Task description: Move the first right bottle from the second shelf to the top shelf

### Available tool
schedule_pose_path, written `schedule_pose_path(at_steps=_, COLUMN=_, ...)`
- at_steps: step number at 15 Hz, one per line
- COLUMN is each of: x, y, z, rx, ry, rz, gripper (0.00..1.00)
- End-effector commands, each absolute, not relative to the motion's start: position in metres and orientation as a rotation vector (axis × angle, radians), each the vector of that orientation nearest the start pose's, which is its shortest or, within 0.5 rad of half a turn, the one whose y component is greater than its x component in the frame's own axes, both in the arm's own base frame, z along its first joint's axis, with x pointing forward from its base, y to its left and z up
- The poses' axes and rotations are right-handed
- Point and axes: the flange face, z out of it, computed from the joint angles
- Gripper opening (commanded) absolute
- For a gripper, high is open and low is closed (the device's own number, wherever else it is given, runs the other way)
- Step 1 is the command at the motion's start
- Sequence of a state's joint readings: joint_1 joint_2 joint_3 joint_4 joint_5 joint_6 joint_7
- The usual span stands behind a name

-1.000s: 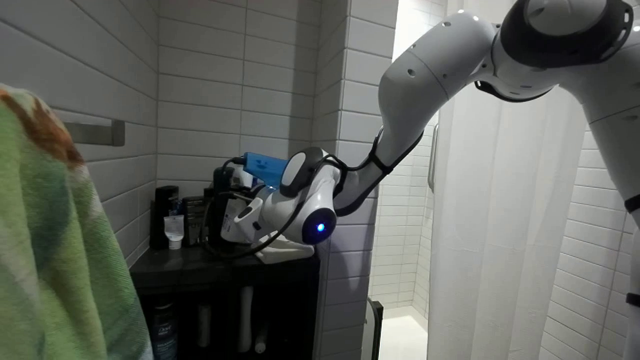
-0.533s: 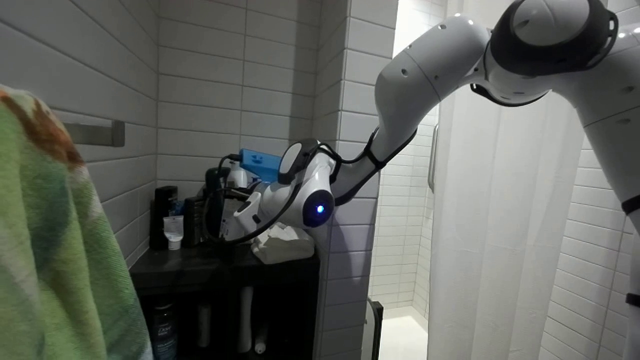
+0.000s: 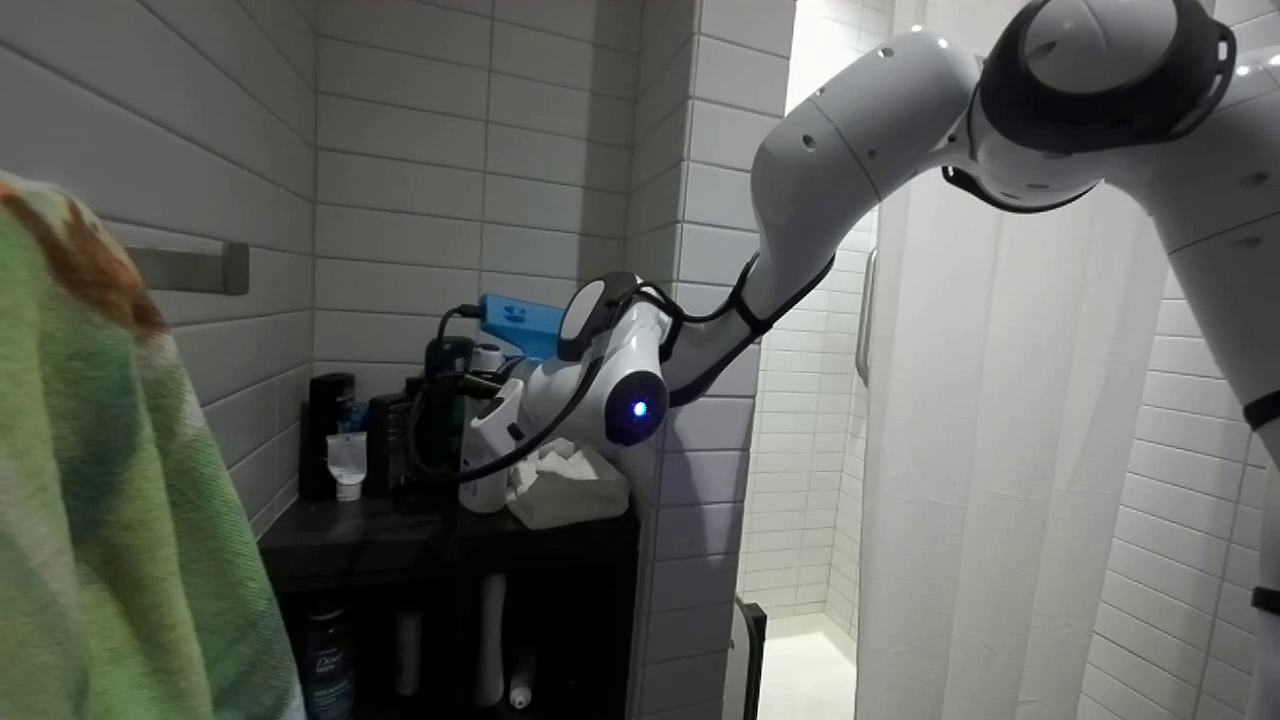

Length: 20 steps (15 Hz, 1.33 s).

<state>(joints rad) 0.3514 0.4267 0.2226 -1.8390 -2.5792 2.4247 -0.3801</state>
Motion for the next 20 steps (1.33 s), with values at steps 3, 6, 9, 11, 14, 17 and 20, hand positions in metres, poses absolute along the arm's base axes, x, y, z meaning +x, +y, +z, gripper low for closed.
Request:
schedule_pose_path(at_steps=3, x=0.5637, y=0.3477, z=0.3235, rx=-0.051, ry=1.660, rz=0.249, gripper=1.00)
schedule_pose_path(at_steps=6, x=0.5628, y=0.3486, z=0.3216, rx=-0.053, ry=1.663, rz=0.249, gripper=1.00)
schedule_pose_path(at_steps=9, x=0.5628, y=0.3486, z=0.3215, rx=-0.053, ry=1.663, rz=0.249, gripper=1.00)
schedule_pose_path(at_steps=11, x=0.5628, y=0.3486, z=0.3215, rx=-0.053, ry=1.663, rz=0.249, gripper=1.00)
schedule_pose_path(at_steps=14, x=0.5628, y=0.3486, z=0.3215, rx=-0.053, ry=1.663, rz=0.249, gripper=1.00)
schedule_pose_path(at_steps=17, x=0.5628, y=0.3486, z=0.3215, rx=-0.053, ry=1.663, rz=0.249, gripper=1.00)
schedule_pose_path(at_steps=20, x=0.5628, y=0.3486, z=0.3215, rx=-0.053, ry=1.663, rz=0.249, gripper=1.00)
